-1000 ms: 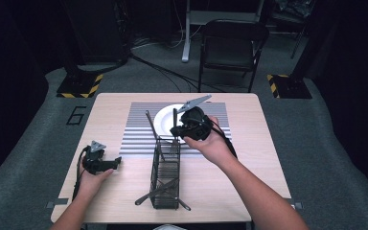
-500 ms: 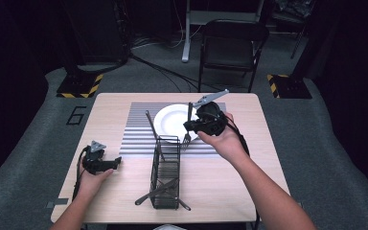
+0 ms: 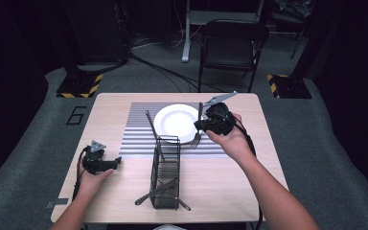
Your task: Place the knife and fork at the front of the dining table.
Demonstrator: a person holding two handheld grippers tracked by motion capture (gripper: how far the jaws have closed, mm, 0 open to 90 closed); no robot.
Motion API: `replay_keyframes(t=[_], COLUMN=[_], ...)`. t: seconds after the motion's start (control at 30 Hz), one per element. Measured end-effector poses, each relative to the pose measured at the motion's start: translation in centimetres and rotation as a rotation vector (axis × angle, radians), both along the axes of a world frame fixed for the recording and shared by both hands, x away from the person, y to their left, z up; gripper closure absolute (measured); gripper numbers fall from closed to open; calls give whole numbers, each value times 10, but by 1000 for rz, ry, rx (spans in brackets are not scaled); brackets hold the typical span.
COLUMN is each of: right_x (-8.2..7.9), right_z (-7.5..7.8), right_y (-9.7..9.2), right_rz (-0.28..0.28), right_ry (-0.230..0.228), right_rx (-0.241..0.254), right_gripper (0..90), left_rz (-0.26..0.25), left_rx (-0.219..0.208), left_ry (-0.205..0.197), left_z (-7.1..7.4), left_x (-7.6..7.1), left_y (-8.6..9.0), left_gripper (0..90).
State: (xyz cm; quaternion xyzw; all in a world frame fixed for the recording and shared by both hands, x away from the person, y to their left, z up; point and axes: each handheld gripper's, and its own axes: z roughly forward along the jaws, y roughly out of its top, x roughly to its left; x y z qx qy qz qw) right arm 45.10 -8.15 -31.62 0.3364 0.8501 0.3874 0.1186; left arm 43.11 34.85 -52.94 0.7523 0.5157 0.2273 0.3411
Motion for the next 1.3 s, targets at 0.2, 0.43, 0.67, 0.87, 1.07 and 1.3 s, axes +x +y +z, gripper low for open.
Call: replay_keyframes(t=[0.2,0.43,0.67,0.87,1.07,1.3], right_x=[5,14,21,29,35,42], right_z=[-8,-26,-41,-58,-72,-84], right_y=[-6,-14,-22,-30,-35,-39], right_rz=[-23,-63,-107,-139,-167,-187], right_ry=[4,8,21,41,55,76], right_rx=[-9,-50,-64,-75,-95,-108], right_gripper=[869,868,868,869,869,869], left_rz=[0,0,0,0,0,0], left_rx=[0,0,0,0,0,0], left_ry=[0,0,0,0,0,0], left_z=[0,0,0,0,0,0], left_x=[0,0,0,0,0,0], left_y=[0,0,0,0,0,0], left_gripper=[142,142,142,142,142,142])
